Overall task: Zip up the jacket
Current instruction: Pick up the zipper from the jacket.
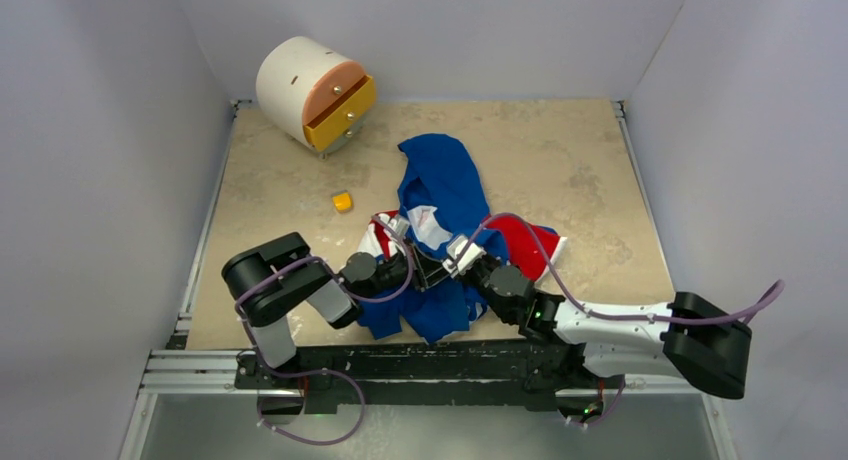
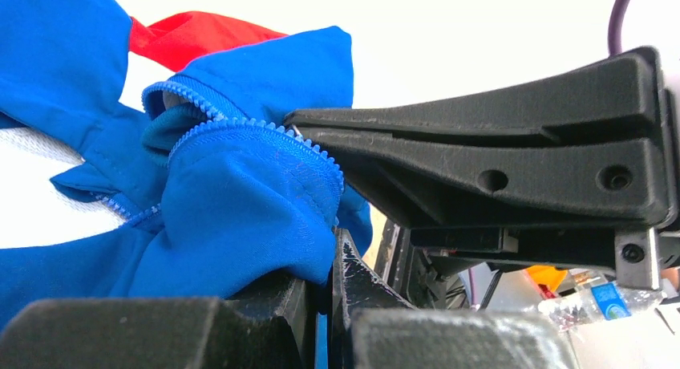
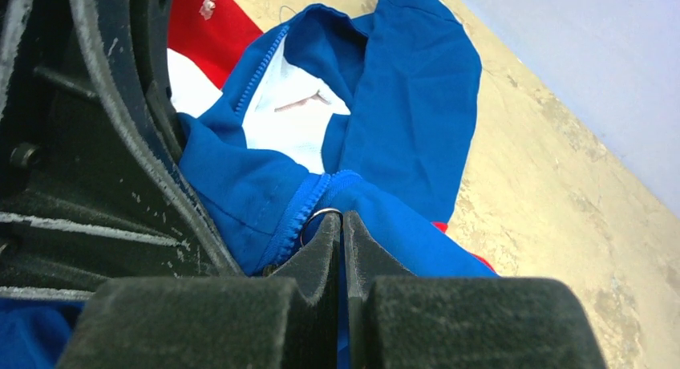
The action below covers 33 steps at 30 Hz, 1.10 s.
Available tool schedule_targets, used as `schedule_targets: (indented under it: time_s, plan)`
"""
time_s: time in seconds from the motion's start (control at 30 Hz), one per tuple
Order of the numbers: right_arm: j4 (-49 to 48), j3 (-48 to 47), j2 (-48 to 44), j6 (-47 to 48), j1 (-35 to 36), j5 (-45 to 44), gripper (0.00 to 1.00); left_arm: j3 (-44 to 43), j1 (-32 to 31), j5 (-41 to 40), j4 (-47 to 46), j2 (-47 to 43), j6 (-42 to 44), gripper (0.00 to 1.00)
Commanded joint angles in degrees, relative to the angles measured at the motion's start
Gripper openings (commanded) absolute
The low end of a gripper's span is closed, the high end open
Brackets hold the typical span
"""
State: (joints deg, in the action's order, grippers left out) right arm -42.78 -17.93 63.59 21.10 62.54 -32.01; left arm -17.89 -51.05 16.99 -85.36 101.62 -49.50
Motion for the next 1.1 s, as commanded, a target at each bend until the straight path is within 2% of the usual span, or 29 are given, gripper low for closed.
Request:
schedule_targets:
  time_s: [0.0, 0.3, 0.53, 0.7, 0.83, 1.07]
  plan:
    - [-6.0, -6.1, -3.1, 1.7, -4.6, -11.8, 0.00, 2.5, -4.7, 14.2, 9.9, 1.0, 1.3, 0.00]
    - [9.5, -11.1, -5.2, -4.6, -7.0, -10.6, 0.00, 1.3, -5.5, 14.3, 14.1, 1.9, 2.5, 0.00]
    - [21.9, -11.1, -12.2, -4.4, -7.3, 7.4, 0.00, 1.8, -5.6, 12.7, 14.9, 1.4, 2.5, 0.00]
    - [24.8, -7.9, -17.5, 2.7, -7.3, 20.2, 0.00, 1.7, -5.6, 12.3, 14.9, 1.5, 2.5, 0.00]
    - [25.4, -6.0, -18.4, 4.3, -7.3, 25.8, 0.02, 1.6, -5.6, 12.4, 14.8, 1.6, 2.4, 0.00]
    - [19.5, -3.5, -13.0, 5.4, -7.3, 25.5, 0.02, 1.6, -5.6, 12.6, 15.7, 1.6, 2.4, 0.00]
